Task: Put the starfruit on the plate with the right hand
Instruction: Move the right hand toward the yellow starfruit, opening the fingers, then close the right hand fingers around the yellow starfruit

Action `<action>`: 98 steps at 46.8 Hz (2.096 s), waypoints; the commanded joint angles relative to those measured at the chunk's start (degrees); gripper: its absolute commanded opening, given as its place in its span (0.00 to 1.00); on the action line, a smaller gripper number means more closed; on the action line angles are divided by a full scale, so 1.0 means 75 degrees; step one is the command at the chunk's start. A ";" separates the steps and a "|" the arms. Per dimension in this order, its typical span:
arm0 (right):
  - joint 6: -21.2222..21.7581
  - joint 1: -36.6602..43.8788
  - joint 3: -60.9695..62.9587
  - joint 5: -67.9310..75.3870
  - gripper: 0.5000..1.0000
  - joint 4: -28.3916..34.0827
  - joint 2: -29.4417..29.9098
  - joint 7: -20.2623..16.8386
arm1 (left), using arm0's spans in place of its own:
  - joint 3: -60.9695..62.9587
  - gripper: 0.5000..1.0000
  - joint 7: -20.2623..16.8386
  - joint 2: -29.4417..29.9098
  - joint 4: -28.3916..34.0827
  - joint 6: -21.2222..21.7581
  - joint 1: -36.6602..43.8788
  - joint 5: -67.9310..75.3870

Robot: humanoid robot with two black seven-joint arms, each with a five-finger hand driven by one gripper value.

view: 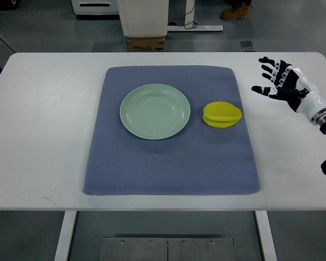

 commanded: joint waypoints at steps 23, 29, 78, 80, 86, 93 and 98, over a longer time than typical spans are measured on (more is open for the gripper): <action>-0.1272 0.0653 -0.1734 -0.1845 1.00 0.0399 -0.0043 0.0250 | 0.0000 1.00 0.0001 0.0000 0.0000 -0.0001 0.0000 0.0000; -0.1647 0.1063 -0.2519 -0.1845 1.00 0.0376 0.0086 0.0227 | 0.0000 1.00 0.0001 0.0000 0.0000 -0.0001 0.0000 0.0000; -0.2245 0.1580 -0.3645 -0.1845 1.00 -0.0234 0.1024 -0.0558 | 0.0000 1.00 0.0001 0.0000 0.0000 -0.0001 0.0000 0.0000; -0.2245 0.1580 -0.3645 -0.1845 1.00 -0.0234 0.1024 -0.0570 | 0.0000 1.00 0.0001 0.0000 0.0000 -0.0001 0.0000 0.0000; -0.2292 0.1603 -0.3645 -0.1845 1.00 -0.0245 0.1082 -0.0687 | 0.0000 1.00 0.0001 0.0000 0.0000 -0.0001 0.0000 0.0000; -0.2362 0.1638 -0.3645 -0.1845 1.00 -0.0397 0.1199 -0.0816 | 0.0000 1.00 0.0001 0.0000 0.0000 -0.0001 0.0000 0.0000; -0.2362 0.1638 -0.3645 -0.1845 1.00 -0.0503 0.1293 -0.0851 | 0.0000 1.00 0.0001 0.0000 0.0000 -0.0001 0.0000 0.0000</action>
